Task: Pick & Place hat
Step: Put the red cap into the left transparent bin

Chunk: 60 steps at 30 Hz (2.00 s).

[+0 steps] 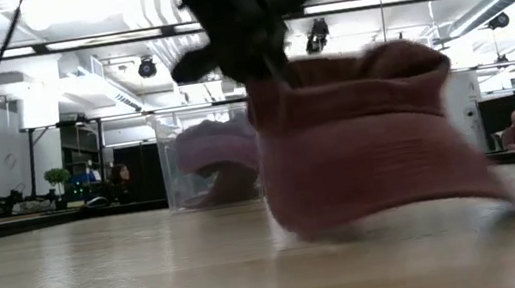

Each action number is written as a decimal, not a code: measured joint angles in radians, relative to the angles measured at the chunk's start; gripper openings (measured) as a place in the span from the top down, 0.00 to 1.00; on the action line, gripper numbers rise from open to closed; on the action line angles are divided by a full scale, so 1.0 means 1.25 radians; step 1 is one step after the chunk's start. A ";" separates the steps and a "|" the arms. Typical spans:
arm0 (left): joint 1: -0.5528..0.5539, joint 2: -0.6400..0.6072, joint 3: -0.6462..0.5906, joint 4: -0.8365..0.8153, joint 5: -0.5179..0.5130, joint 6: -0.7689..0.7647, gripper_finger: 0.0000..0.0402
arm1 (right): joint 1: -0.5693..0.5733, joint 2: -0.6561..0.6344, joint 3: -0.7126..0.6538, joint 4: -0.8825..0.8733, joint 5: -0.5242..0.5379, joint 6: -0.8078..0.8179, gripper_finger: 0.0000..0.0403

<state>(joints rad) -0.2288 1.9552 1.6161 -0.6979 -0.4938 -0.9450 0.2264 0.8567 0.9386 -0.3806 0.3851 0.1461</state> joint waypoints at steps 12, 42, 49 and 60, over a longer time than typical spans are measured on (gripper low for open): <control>-0.026 -0.281 0.000 -0.036 -0.355 0.048 1.00 | 0.000 -0.024 0.000 -0.010 0.000 -0.012 0.50; 0.296 -0.356 -0.001 0.201 -0.362 0.472 1.00 | 0.000 -0.028 0.000 -0.010 0.000 -0.008 0.50; 0.300 -0.368 -0.001 0.204 -0.352 0.446 1.00 | 0.000 -0.028 0.000 -0.010 0.000 -0.006 0.50; 0.296 -0.377 0.001 0.215 -0.308 0.370 1.00 | 0.000 -0.028 0.000 -0.021 0.000 -0.006 0.50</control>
<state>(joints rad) 0.1408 1.4842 1.6169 -0.4297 -0.8791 -0.4830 0.2264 0.8223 0.9386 -0.4062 0.3855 0.1390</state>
